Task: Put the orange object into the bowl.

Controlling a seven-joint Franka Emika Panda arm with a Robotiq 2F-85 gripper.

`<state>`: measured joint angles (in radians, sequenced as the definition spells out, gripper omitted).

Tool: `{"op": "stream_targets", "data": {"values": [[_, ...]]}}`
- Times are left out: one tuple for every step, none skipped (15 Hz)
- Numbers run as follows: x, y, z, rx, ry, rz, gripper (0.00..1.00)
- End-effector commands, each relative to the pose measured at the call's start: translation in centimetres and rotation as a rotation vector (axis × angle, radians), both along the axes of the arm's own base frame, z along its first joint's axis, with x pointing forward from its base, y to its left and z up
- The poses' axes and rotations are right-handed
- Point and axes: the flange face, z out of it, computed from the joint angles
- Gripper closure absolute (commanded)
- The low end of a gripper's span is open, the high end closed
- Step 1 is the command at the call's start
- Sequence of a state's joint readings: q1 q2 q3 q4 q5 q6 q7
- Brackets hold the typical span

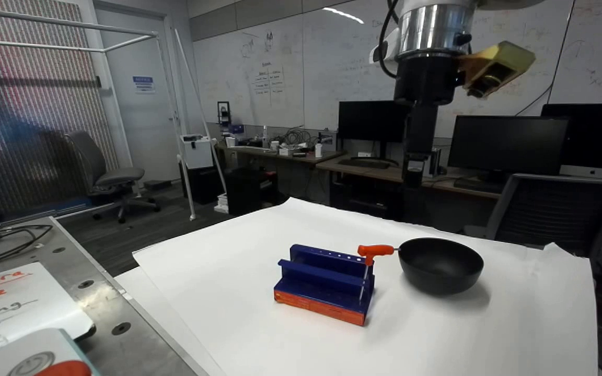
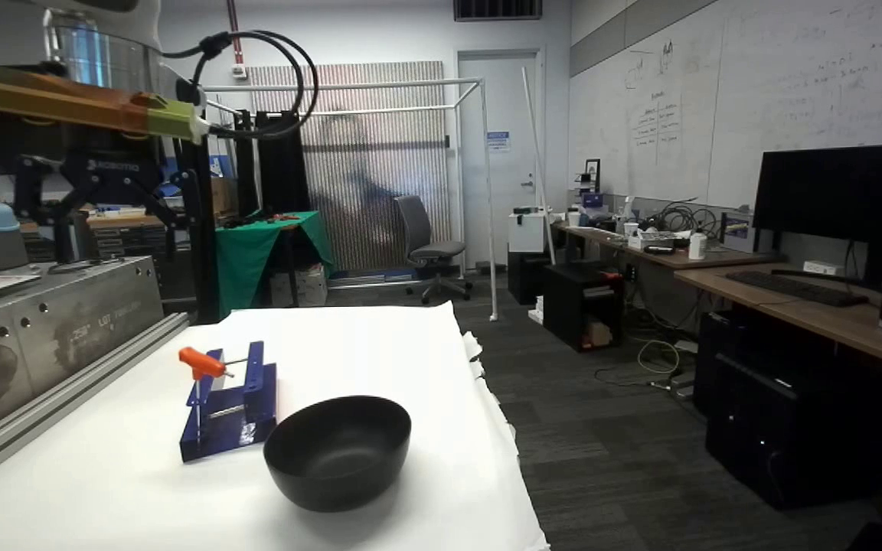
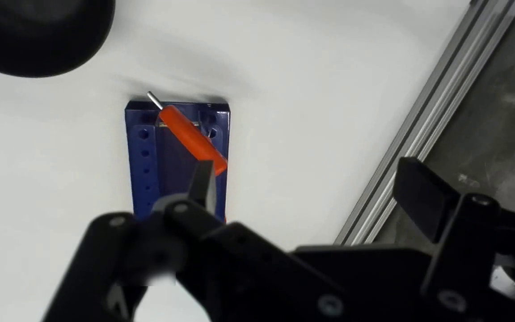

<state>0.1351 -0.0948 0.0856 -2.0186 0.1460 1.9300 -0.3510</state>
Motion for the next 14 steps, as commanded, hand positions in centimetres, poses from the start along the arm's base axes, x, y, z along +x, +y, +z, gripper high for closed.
{"op": "stream_targets", "data": {"values": [[2.7, -1.1, -1.5, -0.012, 0.045, 0.195, 0.0], [3.0, -1.3, -2.2, -0.025, 0.055, 0.248, 0.0], [3.4, -1.3, -2.9, -0.026, 0.06, 0.302, 0.0], [3.8, -1.3, -3.6, -0.029, 0.068, 0.355, 0.0], [4.3, -1.2, -4.6, -0.028, 0.075, 0.408, 0.0], [4.5, -1.1, -5.2, -0.034, 0.081, 0.46, 0.0], [4.8, -1.0, -5.9, -0.046, 0.088, 0.513, 0.0], [5.0, -0.8, -6.6, -0.054, 0.09, 0.566, 0.0], [5.0, -0.5, -7.2, -0.068, 0.085, 0.618, 0.0], [5.0, -0.4, -7.7, -0.082, 0.082, 0.66, 0.0], [5.0, -0.2, -8.3, -0.097, 0.072, 0.692, 0.0], [5.0, 0.1, -8.8, -0.105, 0.067, 0.722, 0.0], [5.2, 0.3, -9.3, -0.103, 0.056, 0.743, 0.0], [5.4, 0.5, -9.8, -0.1, 0.049, 0.756, 0.0]]}}
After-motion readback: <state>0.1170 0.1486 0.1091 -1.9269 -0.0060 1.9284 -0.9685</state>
